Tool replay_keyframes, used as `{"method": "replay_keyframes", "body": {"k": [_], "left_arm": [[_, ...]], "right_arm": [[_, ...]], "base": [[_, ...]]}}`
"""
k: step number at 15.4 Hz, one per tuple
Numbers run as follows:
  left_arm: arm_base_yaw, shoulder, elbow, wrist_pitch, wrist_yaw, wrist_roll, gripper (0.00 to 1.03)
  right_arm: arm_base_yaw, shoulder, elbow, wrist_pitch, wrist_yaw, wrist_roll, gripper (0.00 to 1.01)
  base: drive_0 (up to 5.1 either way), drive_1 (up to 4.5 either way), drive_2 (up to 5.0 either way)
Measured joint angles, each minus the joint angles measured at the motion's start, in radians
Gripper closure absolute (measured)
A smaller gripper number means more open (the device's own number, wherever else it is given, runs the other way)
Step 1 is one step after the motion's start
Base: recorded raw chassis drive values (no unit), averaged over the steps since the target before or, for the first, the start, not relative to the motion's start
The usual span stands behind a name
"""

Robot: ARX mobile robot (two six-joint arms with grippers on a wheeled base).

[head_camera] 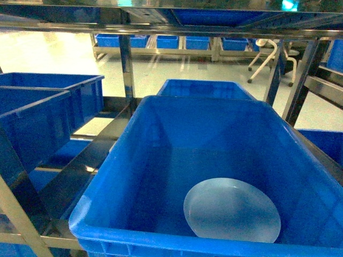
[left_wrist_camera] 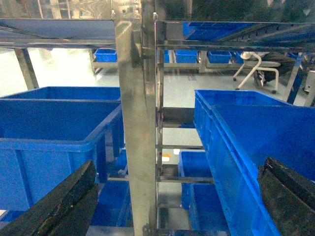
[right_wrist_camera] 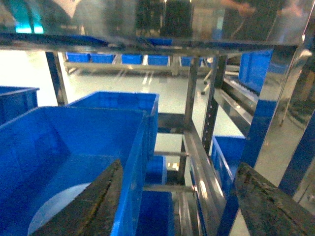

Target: Place blue tray on left shelf second layer neatly

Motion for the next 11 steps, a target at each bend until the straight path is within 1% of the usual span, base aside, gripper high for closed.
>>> {"method": "replay_keyframes", "body": {"k": [1,2,3,4,5,6,7,8,10,11], "left_arm": [[0.0,0.0,0.0,0.0,0.0,0.0,0.05],[0.0,0.0,0.0,0.0,0.0,0.0,0.05],[0.0,0.0,0.0,0.0,0.0,0.0,0.05],[0.0,0.0,0.0,0.0,0.001,0.0,0.05],[0.0,0.0,0.0,-0.001,0.0,0.0,0.05],[0.0,0.0,0.0,0.0,0.0,0.0,0.05],[0.0,0.0,0.0,0.0,0.0,0.0,0.05],[0.0,0.0,0.0,0.0,0.0,0.0,0.05],[0.0,0.0,0.0,0.0,0.0,0.0,0.05],[0.0,0.0,0.0,0.0,0.0,0.0,0.05]], "right_arm": [[0.0,-0.096,0.0,-0.139,0.0,0.0,0.44],[0.0,-0.148,0.001,-0.126,-0.003,0.002,0.59],[0.003,-0.148,0.0,-0.152,0.0,0.002,0.7],[0.004,-0.148,0.0,-0.144,-0.002,0.002,0.86],[0.004,-0.148,0.0,-0.148,-0.002,0.003,0.97],[0.004,-0.148,0.0,-0.148,0.0,0.005,0.99],[0.004,-0.148,0.0,-0.148,-0.001,0.005,0.98],[0.004,-0.148,0.0,-0.148,-0.002,0.005,0.86],[0.004,-0.148,0.0,-0.148,-0.002,0.005,0.57],[0.004,-0.148,0.0,-0.148,-0.001,0.005,0.47]], "base": [[0.0,0.0,0.0],[0.0,0.0,0.0],[0.0,0.0,0.0],[0.0,0.0,0.0],[0.0,0.0,0.0],[0.0,0.0,0.0],[0.0,0.0,0.0],[0.0,0.0,0.0],[0.0,0.0,0.0],[0.0,0.0,0.0]]}}
